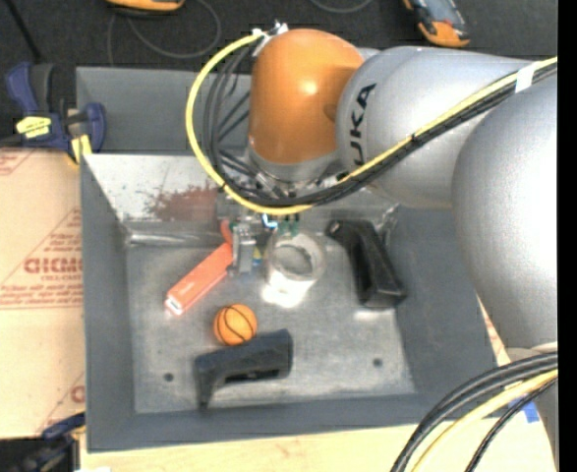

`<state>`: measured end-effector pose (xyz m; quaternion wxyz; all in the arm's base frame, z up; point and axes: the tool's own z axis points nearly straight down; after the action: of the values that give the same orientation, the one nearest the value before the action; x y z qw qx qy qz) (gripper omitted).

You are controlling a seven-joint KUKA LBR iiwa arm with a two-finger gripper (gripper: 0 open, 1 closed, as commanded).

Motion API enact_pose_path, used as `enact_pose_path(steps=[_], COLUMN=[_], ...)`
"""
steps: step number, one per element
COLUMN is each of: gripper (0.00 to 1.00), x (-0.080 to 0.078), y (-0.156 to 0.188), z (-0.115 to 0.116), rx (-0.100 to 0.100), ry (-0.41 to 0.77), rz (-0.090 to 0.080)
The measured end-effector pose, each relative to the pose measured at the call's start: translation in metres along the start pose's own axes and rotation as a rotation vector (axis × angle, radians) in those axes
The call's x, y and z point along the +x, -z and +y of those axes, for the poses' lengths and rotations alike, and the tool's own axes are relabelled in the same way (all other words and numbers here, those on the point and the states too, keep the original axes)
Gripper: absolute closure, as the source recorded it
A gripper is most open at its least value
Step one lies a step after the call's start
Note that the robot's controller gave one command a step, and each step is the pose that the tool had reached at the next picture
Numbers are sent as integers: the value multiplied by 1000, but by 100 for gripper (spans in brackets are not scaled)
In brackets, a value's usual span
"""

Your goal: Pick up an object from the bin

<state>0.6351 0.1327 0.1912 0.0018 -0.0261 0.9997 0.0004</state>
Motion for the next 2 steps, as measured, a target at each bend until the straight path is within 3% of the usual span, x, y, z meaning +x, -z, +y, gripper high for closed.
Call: enact_pose_path(steps=[1, 2], gripper=[0, 0], x=[4, 12], y=[-52, -83], z=[13, 9], rx=[0, 0], ry=[64, 278], rz=[-8, 2])
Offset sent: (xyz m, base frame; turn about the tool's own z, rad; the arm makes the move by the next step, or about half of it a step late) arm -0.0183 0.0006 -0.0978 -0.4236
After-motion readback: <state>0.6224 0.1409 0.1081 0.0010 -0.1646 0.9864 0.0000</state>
